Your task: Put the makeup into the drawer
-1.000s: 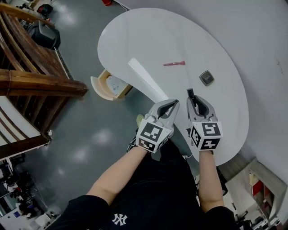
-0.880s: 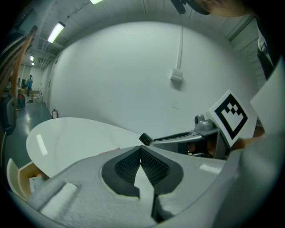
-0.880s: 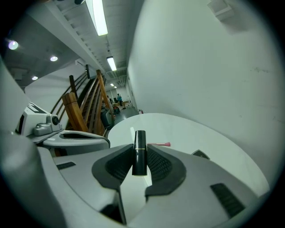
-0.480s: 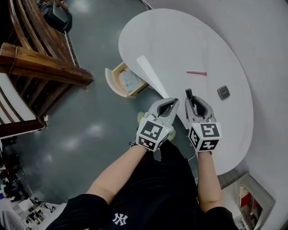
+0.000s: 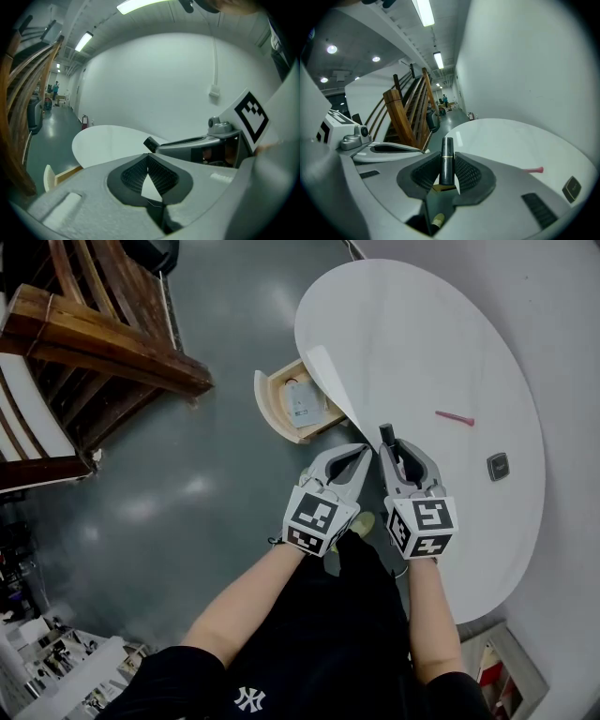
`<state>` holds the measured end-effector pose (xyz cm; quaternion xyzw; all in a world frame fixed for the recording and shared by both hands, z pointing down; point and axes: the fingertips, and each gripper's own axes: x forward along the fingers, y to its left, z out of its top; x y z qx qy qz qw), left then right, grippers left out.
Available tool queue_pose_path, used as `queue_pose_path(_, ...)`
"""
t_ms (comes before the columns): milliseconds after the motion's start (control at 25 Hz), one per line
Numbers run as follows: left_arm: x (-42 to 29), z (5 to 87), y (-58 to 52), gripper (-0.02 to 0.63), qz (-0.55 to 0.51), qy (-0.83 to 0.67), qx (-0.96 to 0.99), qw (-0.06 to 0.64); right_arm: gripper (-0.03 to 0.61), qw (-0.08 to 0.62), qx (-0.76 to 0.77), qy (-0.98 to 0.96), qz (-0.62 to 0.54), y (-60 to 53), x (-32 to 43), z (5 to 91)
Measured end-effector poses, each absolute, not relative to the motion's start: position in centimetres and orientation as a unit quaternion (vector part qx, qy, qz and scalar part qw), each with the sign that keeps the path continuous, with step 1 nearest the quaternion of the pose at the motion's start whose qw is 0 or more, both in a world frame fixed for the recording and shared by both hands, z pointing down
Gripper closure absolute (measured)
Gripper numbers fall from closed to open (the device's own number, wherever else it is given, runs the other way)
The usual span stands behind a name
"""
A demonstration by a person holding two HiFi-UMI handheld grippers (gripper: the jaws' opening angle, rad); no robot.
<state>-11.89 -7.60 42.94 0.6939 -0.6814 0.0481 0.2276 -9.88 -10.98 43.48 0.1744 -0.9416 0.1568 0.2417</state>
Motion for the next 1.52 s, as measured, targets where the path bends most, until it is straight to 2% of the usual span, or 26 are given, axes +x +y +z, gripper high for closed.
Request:
queue_pose_path(680,-25.9,50.1,-3.5,0.603,0.043,-0.725,0.631,0.272,0.474,0.272,0.093,-0.942,0.172,-5.9,-24.6,51.1)
queue_pose_path(1520,-32.8,57.1,-3.8,0.603,0.029,-0.722,0.618,0.309,0.474,0.343,0.105,-0.914,0.191,-6.1,-30.6,63.8)
